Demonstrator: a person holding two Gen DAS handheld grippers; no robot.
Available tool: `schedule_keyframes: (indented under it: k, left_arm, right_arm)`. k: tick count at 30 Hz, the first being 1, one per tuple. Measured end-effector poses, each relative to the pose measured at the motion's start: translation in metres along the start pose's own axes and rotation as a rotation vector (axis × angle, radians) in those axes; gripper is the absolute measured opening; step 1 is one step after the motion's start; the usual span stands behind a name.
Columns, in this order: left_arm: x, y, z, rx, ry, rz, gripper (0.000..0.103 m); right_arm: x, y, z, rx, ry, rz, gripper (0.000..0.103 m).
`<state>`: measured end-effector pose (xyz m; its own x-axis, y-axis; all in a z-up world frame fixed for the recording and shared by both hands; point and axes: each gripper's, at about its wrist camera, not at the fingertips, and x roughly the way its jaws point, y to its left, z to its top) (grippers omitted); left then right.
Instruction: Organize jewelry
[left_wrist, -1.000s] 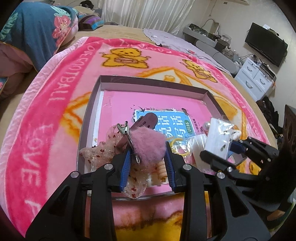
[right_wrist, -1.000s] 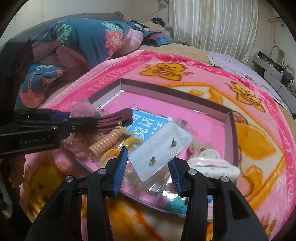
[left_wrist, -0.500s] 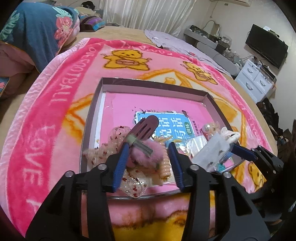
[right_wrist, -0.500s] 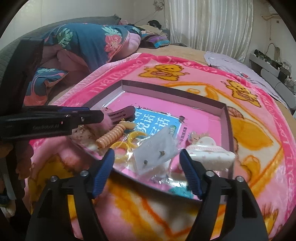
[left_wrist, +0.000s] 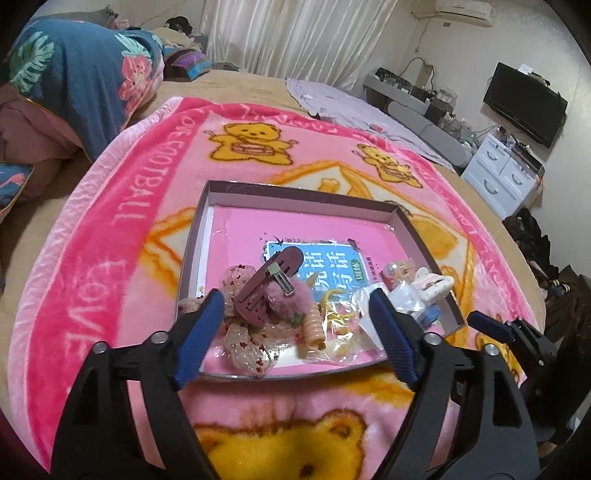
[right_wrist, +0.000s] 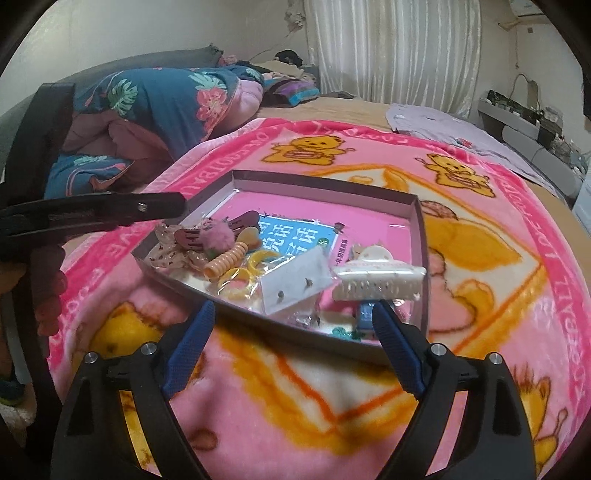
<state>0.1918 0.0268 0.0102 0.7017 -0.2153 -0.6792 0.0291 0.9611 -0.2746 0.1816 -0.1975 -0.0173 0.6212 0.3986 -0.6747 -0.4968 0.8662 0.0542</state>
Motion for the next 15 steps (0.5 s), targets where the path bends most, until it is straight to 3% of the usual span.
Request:
schedule_keyframes:
  k: [2,3,5,15]
  left_arm:
    - [-0.006,-0.001,0.0,-0.002,-0.01,-0.004,0.083]
    - [-0.011,-0.002,-0.001,-0.002,-0.017,-0.001,0.086]
    - [-0.02,-0.005,-0.002,0.004,-0.032,0.003,0.093]
    - [-0.054,-0.02,-0.013,0.041,-0.066,0.026,0.093]
  right_arm:
    - [-0.007,-0.002,-0.002,0.015,-0.006,-0.005,0.088]
    - [-0.01,-0.004,-0.003,0.022,-0.014,-0.013,0.097]
    - [-0.017,-0.005,-0.004,0.031,-0.028,-0.025,0.098]
    - [-0.051,-0.018,-0.013,0.08,-0.068,-0.054,0.099]
